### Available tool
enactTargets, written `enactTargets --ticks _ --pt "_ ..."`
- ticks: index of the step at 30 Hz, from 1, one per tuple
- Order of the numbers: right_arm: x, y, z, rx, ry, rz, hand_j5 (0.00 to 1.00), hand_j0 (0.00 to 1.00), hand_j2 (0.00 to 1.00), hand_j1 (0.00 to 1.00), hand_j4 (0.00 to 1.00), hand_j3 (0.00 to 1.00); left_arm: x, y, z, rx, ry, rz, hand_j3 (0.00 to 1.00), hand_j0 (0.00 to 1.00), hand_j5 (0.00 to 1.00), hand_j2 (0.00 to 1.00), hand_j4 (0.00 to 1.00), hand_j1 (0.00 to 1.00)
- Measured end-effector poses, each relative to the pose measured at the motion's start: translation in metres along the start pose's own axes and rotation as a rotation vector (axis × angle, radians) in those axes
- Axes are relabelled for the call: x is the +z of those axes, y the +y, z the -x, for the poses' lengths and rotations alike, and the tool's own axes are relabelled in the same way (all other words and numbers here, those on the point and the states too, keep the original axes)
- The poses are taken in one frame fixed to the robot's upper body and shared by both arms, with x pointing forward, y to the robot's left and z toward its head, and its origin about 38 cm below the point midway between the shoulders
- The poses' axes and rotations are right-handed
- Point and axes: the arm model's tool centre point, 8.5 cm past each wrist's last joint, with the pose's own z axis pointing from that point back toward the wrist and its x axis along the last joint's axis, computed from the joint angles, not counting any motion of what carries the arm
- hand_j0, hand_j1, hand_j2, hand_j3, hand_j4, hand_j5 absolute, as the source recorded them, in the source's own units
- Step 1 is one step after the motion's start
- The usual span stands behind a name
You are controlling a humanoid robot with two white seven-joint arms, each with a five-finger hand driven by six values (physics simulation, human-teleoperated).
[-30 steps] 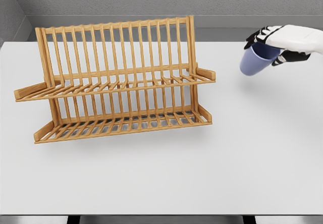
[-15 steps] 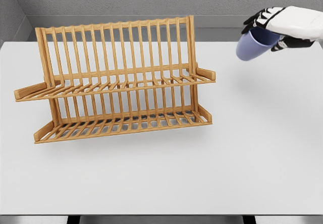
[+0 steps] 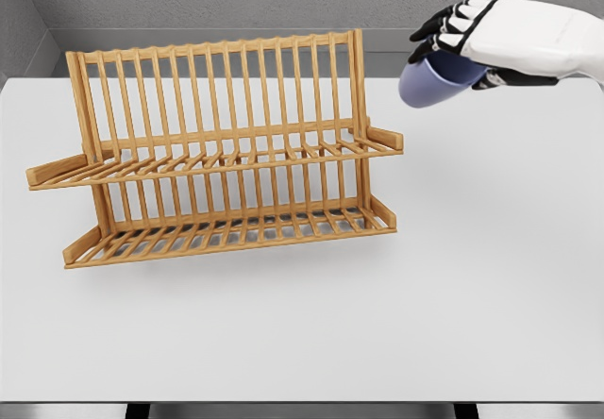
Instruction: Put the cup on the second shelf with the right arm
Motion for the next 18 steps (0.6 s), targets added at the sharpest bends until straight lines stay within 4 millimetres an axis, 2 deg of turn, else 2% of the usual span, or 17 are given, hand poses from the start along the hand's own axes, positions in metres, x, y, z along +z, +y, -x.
enactTargets --ticks 11,18 --pt "-0.007 -0.001 -0.014 0.039 -0.085 0.009 0.66 0.66 0.66 0.66 0.66 0.66 0.000 0.000 0.000 0.001 0.000 0.000 1.00 1.00 1.00 1.00 1.00 1.00" --pt "-0.016 -0.009 -0.020 0.051 -0.117 0.039 0.66 0.66 0.66 0.66 0.66 0.66 0.000 0.000 0.000 0.000 0.000 0.000 1.00 1.00 1.00 1.00 1.00 1.00"
